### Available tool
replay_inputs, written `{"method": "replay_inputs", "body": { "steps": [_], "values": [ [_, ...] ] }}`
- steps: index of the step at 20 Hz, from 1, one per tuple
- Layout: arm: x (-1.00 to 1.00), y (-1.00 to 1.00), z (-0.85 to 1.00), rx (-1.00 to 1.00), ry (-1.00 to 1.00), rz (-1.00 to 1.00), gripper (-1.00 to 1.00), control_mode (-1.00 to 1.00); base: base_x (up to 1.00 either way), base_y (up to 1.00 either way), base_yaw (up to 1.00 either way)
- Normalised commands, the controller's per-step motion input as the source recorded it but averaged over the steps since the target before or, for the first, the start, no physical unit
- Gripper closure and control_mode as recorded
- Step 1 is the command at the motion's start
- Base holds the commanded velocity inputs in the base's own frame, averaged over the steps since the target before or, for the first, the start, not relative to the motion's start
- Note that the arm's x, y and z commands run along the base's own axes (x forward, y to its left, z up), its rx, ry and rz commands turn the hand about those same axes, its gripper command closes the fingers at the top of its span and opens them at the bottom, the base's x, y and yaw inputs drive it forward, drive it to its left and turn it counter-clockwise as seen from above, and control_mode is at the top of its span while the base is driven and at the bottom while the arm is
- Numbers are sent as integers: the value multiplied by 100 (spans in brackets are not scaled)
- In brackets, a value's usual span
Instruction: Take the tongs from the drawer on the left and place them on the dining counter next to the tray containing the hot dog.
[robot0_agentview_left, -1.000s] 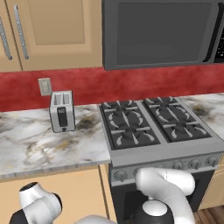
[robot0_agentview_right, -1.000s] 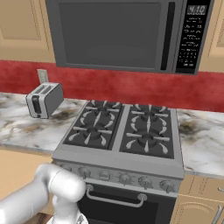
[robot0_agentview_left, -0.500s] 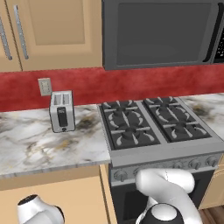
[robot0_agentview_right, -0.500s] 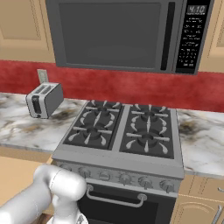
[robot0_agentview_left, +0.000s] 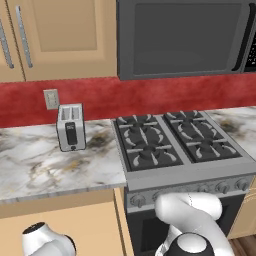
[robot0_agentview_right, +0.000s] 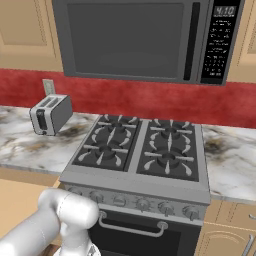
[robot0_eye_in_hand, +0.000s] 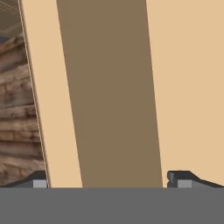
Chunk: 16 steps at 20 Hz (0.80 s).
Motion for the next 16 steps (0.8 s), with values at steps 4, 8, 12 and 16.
{"method": "replay_inputs", "body": {
  "steps": [4,8,12,16],
  "values": [
    [0,-14,36,0,0,0,-100,-100,0,0,0],
    [0,-18,44,-2,0,0,-100,-100,0,0,0],
    [0,-13,38,-2,0,0,-100,-100,0,0,0],
    [0,-13,17,-2,0,0,-100,-100,0,0,0]
  ]
}}
